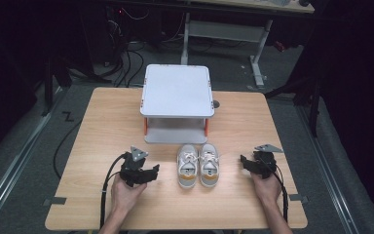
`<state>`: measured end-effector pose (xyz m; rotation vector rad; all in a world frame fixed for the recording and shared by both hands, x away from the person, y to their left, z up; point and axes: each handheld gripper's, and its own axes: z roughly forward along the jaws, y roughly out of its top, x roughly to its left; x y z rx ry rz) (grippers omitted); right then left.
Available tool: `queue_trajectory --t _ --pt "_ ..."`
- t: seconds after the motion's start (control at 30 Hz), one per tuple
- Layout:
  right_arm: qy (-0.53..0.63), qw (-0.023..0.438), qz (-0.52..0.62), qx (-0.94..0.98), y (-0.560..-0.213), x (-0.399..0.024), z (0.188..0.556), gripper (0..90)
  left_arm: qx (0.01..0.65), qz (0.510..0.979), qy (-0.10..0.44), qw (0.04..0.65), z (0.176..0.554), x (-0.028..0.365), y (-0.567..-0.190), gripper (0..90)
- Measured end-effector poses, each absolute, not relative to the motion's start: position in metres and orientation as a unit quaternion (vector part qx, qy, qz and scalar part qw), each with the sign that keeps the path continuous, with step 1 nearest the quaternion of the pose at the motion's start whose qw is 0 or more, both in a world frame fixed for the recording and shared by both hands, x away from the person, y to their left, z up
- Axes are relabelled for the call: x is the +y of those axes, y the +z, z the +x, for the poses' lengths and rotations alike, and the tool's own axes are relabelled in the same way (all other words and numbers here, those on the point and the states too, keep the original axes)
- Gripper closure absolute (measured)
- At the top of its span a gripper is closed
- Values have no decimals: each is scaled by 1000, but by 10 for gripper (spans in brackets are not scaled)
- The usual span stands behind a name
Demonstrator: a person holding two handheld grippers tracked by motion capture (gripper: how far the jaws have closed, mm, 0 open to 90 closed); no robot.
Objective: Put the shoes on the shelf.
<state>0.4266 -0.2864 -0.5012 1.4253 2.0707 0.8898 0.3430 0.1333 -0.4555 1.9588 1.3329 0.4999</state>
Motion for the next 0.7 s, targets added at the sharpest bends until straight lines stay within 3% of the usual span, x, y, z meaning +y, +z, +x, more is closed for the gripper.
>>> queue_trajectory --t 0.43,0.6,0.7 --pt "323 236 523 753 -501 -287 426 379 439 810 135 364 334 56 -420 365" --pt "323 237 523 753 -501 -287 425 378 445 810 107 367 341 43 -423 403" --pt "323 237 524 752 -501 -288 425 378 460 800 63 380 349 34 -427 430"
